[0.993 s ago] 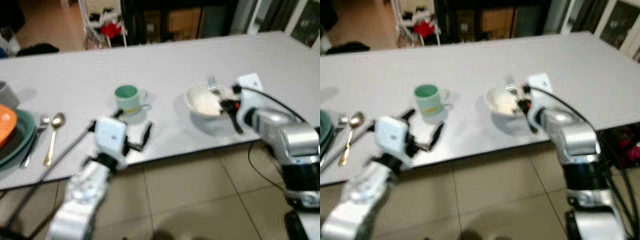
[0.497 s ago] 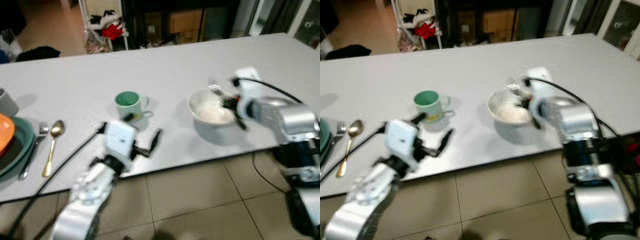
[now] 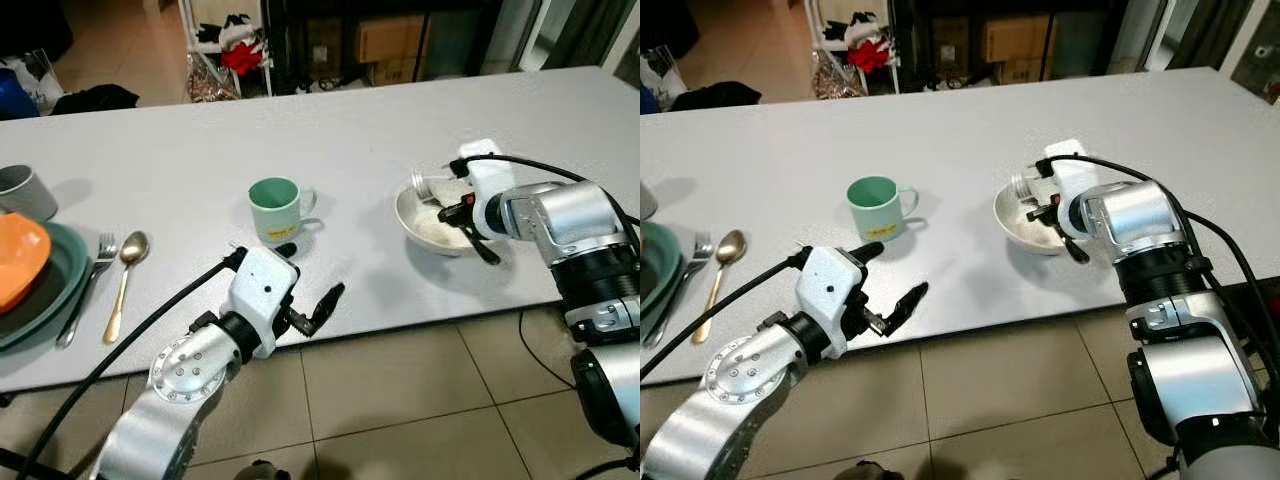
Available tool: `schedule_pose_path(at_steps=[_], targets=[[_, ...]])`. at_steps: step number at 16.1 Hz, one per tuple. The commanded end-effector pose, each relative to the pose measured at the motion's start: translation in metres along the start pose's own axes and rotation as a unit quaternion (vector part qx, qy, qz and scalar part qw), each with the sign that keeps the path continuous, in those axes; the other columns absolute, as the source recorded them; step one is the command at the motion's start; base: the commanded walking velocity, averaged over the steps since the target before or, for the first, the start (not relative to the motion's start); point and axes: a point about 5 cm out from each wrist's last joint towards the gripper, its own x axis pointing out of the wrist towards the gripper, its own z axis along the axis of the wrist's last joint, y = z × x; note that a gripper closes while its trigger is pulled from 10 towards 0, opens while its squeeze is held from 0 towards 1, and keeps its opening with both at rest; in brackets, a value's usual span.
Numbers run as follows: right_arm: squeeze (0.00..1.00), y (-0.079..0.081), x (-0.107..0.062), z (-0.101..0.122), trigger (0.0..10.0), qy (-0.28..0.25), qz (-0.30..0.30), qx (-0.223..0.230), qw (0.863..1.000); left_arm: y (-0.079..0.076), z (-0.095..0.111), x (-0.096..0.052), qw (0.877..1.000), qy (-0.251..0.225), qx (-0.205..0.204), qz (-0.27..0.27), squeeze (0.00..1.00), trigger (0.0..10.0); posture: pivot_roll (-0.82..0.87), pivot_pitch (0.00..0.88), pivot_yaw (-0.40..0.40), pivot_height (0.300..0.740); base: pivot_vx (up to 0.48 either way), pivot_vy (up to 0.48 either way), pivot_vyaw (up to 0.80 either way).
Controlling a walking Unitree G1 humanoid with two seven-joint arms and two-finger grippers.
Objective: Setting the table
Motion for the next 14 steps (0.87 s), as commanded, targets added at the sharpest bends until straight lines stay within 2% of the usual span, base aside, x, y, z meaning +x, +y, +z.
schedule_pose_path(at_steps=[1,6,11,12,13,14], targets=[[0.00,0.000,-0.006,0.013,10.0,-0.010,-0.003,-0.009,1.000,-0.002,0.004,-0.001,1.000,0.000,0.006,-0.013,0.00,10.0,-0.11,0.000,0.028,0.740,0.000,0.000,0.00],[0.00,-0.006,-0.007,0.008,10.0,0.034,-0.006,-0.029,0.999,-0.005,0.006,0.001,0.999,0.019,0.014,-0.039,0.00,10.0,-0.12,0.000,0.019,0.740,0.000,0.000,0.00],[0.00,-0.008,0.002,0.006,10.0,0.048,-0.009,-0.013,0.999,-0.007,0.008,0.003,0.998,0.023,0.017,-0.054,0.00,10.0,-0.12,0.000,0.020,0.740,0.000,0.000,0.00],[0.06,-0.008,0.003,0.006,10.0,0.049,-0.008,-0.012,0.999,-0.007,0.008,0.004,0.998,0.023,0.016,-0.054,0.00,10.0,-0.12,0.001,0.019,0.740,0.000,0.000,0.00],[0.24,-0.007,0.004,0.007,10.0,0.049,-0.007,-0.012,0.999,-0.007,0.009,0.004,0.998,0.022,0.016,-0.054,0.00,10.0,-0.12,0.000,0.017,0.740,0.000,0.000,0.00],[0.28,-0.007,0.005,0.008,10.0,0.048,-0.005,-0.011,0.999,-0.007,0.010,0.004,0.998,0.022,0.015,-0.054,0.00,10.0,-0.12,0.000,0.017,0.740,0.000,0.000,0.00]])
